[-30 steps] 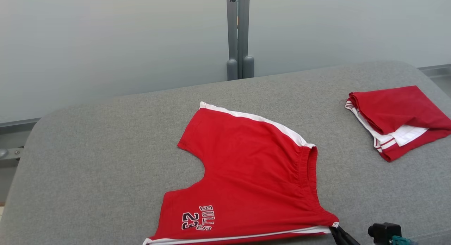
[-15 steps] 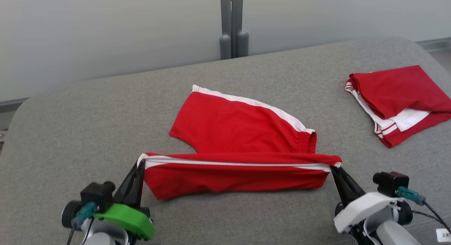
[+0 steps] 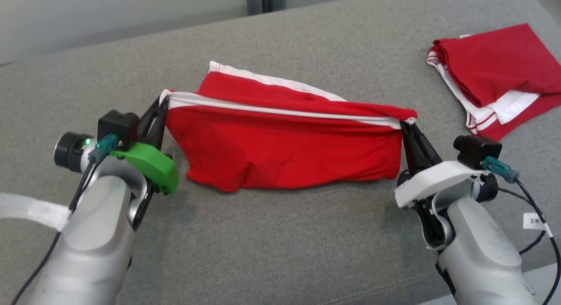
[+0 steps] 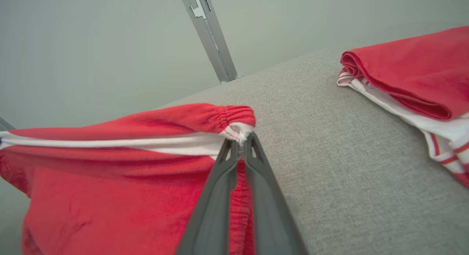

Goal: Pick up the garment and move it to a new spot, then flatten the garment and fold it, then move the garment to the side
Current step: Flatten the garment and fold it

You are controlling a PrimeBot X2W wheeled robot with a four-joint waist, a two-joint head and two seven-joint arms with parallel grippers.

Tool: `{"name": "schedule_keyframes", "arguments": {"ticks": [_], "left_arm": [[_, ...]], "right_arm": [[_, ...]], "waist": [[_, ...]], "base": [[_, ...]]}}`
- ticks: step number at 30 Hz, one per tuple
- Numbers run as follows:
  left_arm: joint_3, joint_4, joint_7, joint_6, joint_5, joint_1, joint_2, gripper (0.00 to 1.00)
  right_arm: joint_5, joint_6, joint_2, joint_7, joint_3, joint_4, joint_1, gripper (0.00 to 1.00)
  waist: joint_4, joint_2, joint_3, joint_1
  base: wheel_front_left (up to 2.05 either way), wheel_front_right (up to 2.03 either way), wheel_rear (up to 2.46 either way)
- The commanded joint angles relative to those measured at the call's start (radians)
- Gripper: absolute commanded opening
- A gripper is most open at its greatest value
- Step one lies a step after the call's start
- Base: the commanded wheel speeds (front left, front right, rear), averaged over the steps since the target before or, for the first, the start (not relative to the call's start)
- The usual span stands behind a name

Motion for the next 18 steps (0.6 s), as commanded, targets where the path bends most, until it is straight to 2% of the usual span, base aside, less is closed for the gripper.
{"name": "schedule_keyframes", "arguments": {"ticks": [1,10,18], "left_arm": [[-0.016,0.022,-0.003,0.007,0.007,-0.045,0.011,0.0],[-0.134,0.137,-0.003,0.005,-0.019,-0.202,-0.009,0.0],[-0.145,0.218,-0.003,0.012,-0.028,-0.289,-0.013,0.0]], "right_arm": [[-0.013,-0.003,0.0,-0.004,-0.012,0.006,-0.025,0.0],[-0.029,-0.003,0.029,-0.003,-0.01,0.081,-0.126,0.0],[0.024,-0.003,0.032,-0.003,0.043,0.07,-0.166,0.0]], "waist": [[-0.051,0.0,0.1,0.0],[-0.068,0.0,0.18,0.0],[-0.082,0.0,0.205,0.0]], "base": [[0.0,0.0,0.0],[0.0,0.0,0.0],[0.0,0.0,0.0]]}}
